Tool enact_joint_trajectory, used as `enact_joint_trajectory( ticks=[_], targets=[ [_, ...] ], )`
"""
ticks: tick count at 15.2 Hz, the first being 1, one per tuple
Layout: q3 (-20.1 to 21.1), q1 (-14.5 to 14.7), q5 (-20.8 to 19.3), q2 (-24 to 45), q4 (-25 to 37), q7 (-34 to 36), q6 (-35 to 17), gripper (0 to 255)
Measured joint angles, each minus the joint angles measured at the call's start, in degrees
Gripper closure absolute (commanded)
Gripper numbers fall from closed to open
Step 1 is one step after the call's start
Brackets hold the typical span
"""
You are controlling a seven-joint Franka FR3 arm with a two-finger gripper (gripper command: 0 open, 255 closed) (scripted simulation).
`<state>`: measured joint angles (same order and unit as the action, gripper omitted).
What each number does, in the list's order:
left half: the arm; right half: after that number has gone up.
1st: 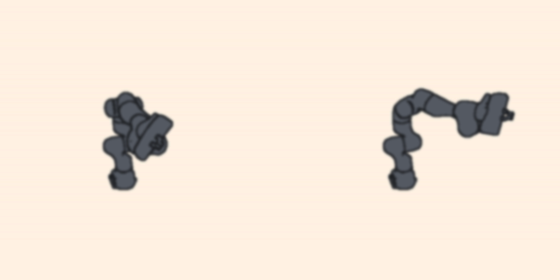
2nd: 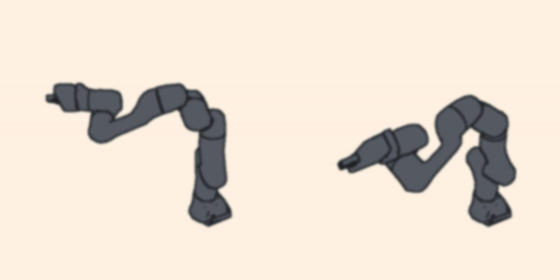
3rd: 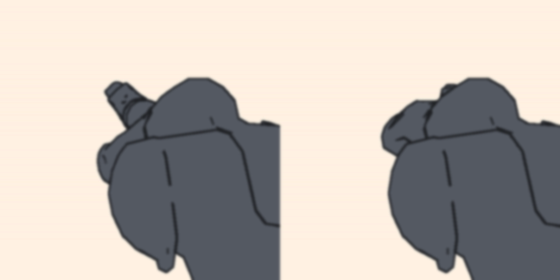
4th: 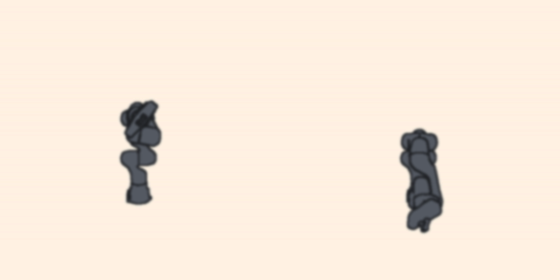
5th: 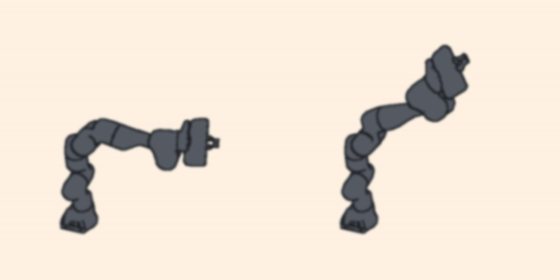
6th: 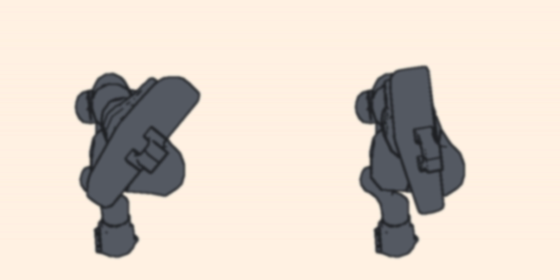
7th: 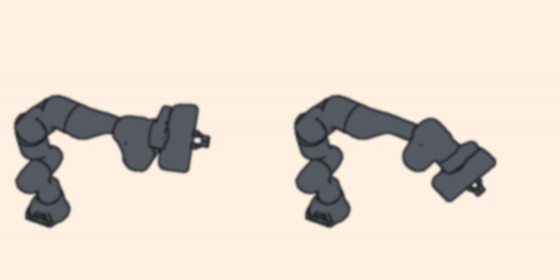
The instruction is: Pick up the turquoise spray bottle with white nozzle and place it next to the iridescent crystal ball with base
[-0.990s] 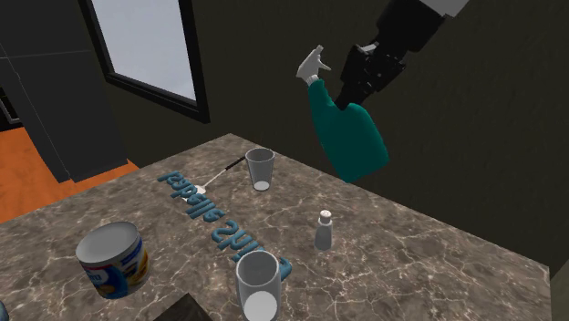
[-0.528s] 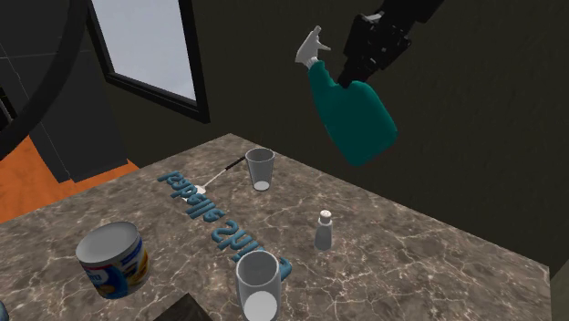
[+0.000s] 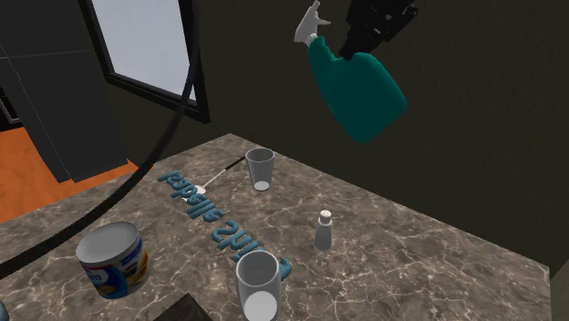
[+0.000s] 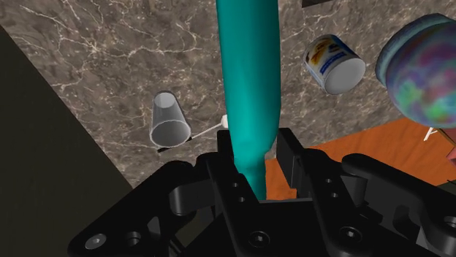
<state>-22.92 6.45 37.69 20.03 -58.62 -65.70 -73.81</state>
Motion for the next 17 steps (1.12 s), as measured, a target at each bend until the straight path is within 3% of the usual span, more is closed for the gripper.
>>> enact_joint_trajectory(
  ticks=[1, 3, 7, 17],
  targets=[
    [0.03, -0.27, 0.24, 0.37, 1.04, 0.28, 0.64, 255],
    [0.19, 1.79, -1.00, -2.46, -2.56, 1.12, -0.86, 255],
    [1.59, 7.58, -4.42, -9.70, -12.78, 4.29, -6.60, 255],
    [8.69, 17.33, -9.91, -22.43, -29.47, 15.81, -18.38, 255]
  ],
)
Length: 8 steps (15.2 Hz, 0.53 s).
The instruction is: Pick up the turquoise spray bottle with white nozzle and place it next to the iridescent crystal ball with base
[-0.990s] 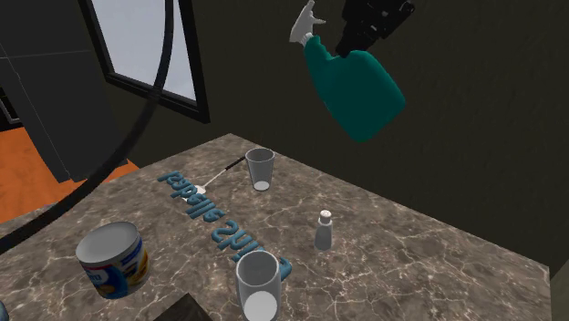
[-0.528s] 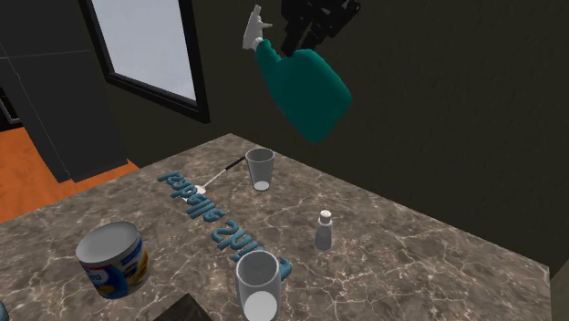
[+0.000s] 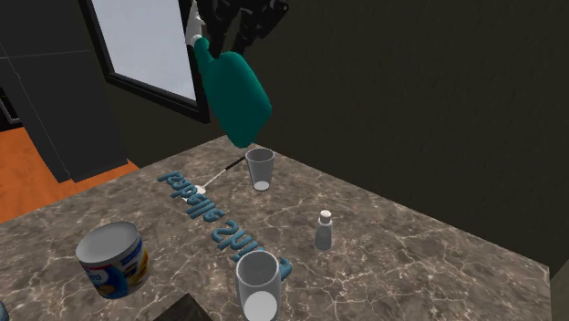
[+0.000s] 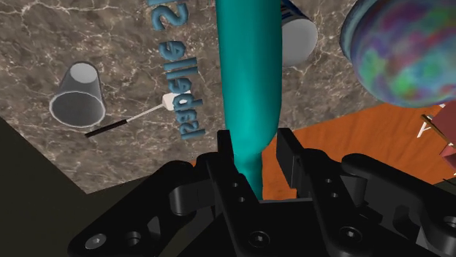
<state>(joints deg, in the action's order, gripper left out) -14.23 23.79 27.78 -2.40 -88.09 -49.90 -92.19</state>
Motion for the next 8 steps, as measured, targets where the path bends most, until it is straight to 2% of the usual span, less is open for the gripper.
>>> enact_joint_trajectory(
  ticks=[8],
  targets=[
    [6.85, 5.35, -2.09, -4.46, -6.24, 10.08, -7.21, 255]
  ],
)
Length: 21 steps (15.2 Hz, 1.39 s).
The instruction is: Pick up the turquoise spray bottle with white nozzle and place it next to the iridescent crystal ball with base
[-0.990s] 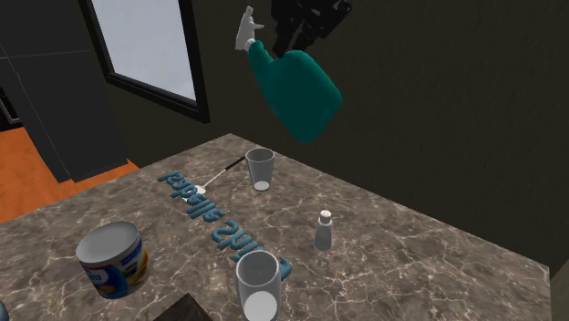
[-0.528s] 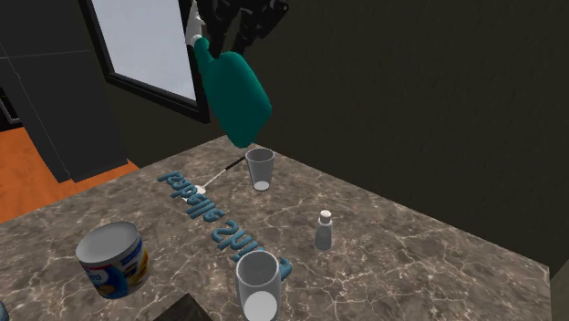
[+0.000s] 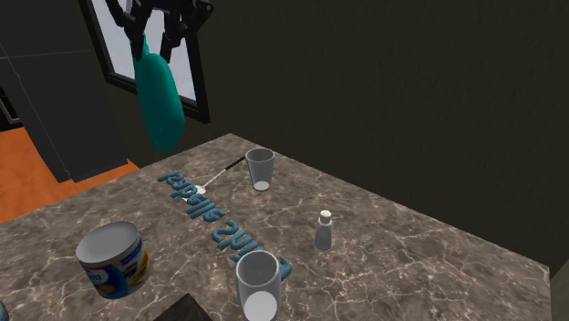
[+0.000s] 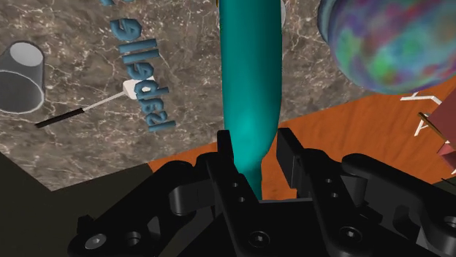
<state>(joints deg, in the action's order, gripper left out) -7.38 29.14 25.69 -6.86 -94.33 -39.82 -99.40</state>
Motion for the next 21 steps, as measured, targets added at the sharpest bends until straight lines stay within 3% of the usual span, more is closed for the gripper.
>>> enact_joint_trajectory(
  ticks=[12, 21],
  targets=[
    [10.07, 7.01, -3.05, 0.40, -0.84, 15.44, -8.19, 255],
    [16.98, 12.65, -8.02, 7.63, 6.47, 28.00, -12.45, 255]
  ],
)
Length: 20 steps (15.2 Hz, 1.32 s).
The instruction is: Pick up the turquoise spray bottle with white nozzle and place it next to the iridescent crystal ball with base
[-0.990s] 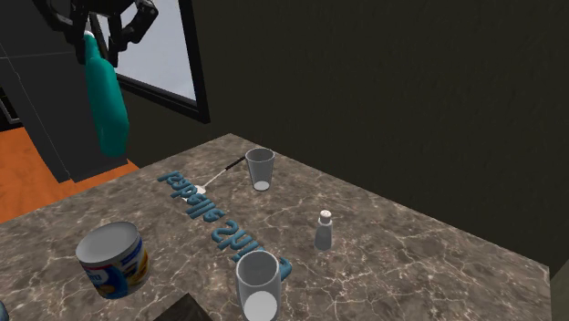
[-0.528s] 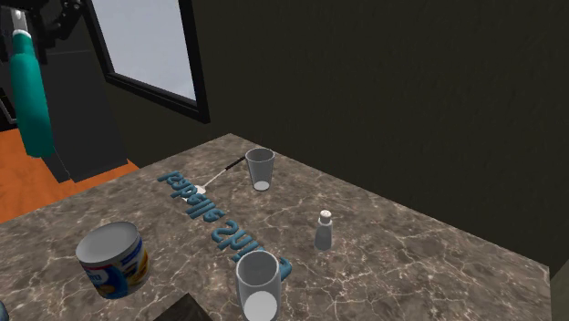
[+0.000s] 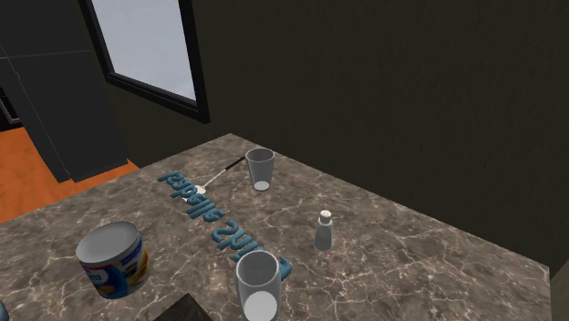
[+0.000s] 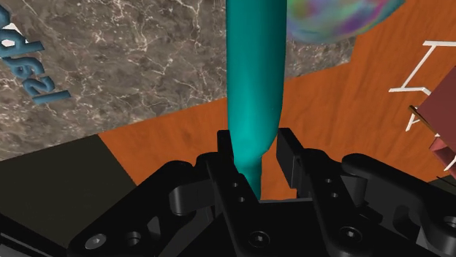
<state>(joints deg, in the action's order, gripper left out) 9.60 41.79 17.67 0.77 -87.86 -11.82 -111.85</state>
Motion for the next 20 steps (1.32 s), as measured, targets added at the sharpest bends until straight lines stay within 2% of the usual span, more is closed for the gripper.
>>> enact_joint_trajectory(
  ticks=[4, 20],
  targets=[
    [2.22, 2.66, -2.94, 4.24, 4.57, 5.10, -0.98, 255],
    [2.64, 3.03, -1.15, 2.49, -9.50, 2.26, -13.11, 255]
  ],
)
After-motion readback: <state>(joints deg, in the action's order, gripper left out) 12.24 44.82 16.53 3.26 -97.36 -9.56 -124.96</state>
